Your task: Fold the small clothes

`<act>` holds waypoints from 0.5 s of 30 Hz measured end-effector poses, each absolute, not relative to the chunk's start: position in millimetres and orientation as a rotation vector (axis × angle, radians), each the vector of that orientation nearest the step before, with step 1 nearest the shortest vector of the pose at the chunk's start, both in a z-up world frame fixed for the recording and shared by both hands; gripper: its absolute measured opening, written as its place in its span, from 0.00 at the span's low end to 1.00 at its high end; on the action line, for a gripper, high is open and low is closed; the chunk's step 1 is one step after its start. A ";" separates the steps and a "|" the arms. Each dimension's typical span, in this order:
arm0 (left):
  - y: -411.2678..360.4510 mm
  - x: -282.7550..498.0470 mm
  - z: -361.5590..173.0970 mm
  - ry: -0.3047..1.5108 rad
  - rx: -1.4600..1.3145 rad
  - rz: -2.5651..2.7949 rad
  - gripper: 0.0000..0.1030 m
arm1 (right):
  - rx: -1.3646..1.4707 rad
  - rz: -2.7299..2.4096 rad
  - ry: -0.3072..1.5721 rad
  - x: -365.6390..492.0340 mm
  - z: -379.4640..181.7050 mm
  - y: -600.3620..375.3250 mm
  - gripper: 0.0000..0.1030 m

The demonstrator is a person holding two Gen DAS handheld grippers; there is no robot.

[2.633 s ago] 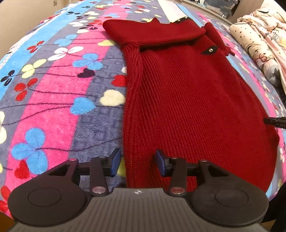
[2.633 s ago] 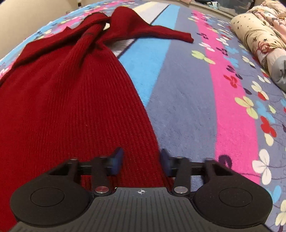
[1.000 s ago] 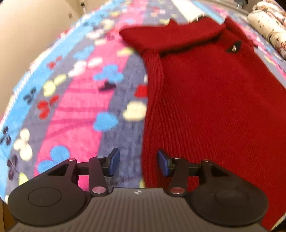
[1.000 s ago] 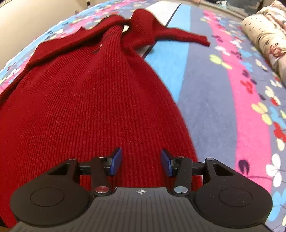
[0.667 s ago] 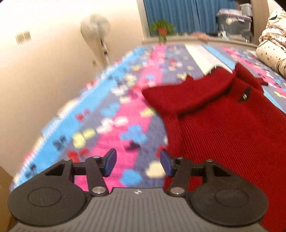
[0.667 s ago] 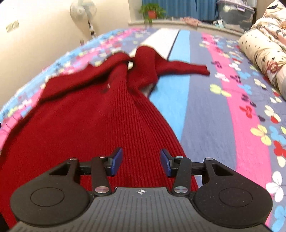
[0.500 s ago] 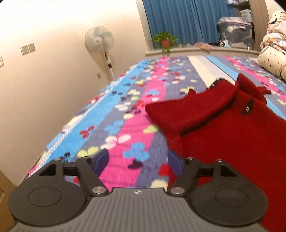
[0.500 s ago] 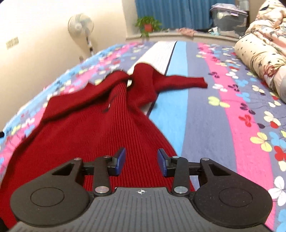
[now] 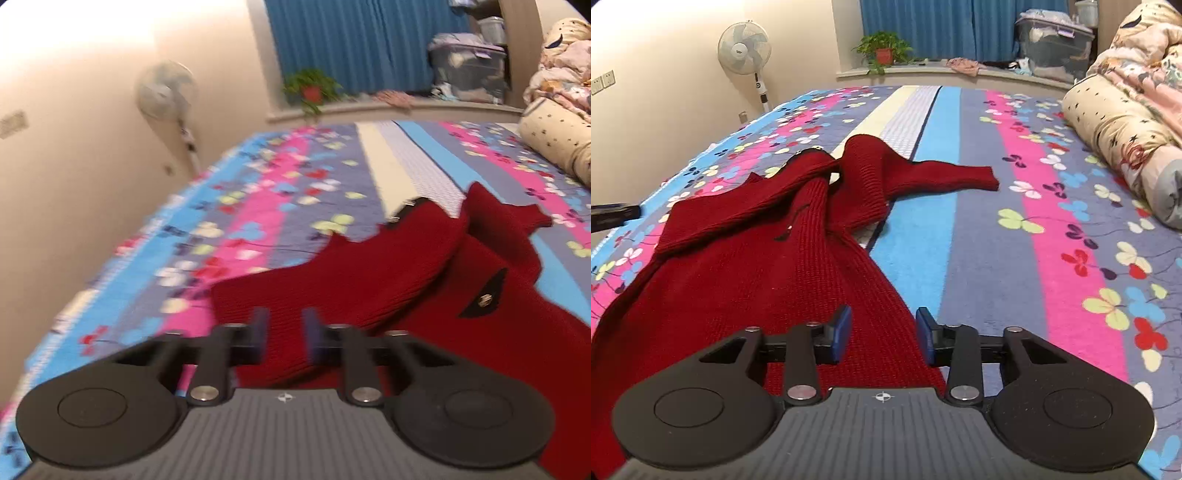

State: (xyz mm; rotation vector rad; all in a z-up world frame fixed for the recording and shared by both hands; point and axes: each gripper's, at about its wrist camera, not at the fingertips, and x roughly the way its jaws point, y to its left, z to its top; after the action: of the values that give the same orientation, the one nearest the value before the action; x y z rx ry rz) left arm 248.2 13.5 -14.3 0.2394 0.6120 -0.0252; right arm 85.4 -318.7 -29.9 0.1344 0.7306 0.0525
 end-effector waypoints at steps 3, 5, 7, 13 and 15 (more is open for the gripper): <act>-18.5 276.2 -28.8 0.643 0.241 -0.095 0.23 | 0.134 0.077 0.752 89.1 -32.9 -317.0 0.17; -41.1 292.0 -40.5 0.673 0.246 -0.119 0.56 | 0.127 0.093 0.759 90.7 -34.2 -315.8 0.17; -62.3 306.6 -55.1 0.677 0.262 -0.121 0.82 | 0.114 0.096 0.762 92.4 -35.7 -314.7 0.17; -108.4 344.0 -98.6 0.714 0.402 -0.141 0.83 | 0.062 0.098 0.809 98.7 -45.8 -315.1 0.17; -113.1 350.1 -106.2 0.689 0.488 -0.130 0.58 | 0.051 0.101 0.816 100.5 -48.4 -315.8 0.17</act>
State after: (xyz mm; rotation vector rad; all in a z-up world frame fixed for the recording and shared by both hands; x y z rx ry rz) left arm 350.1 -113.1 -106.2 0.4878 0.6886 -0.1301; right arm 100.5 -315.8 -48.4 0.0512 0.8159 0.1006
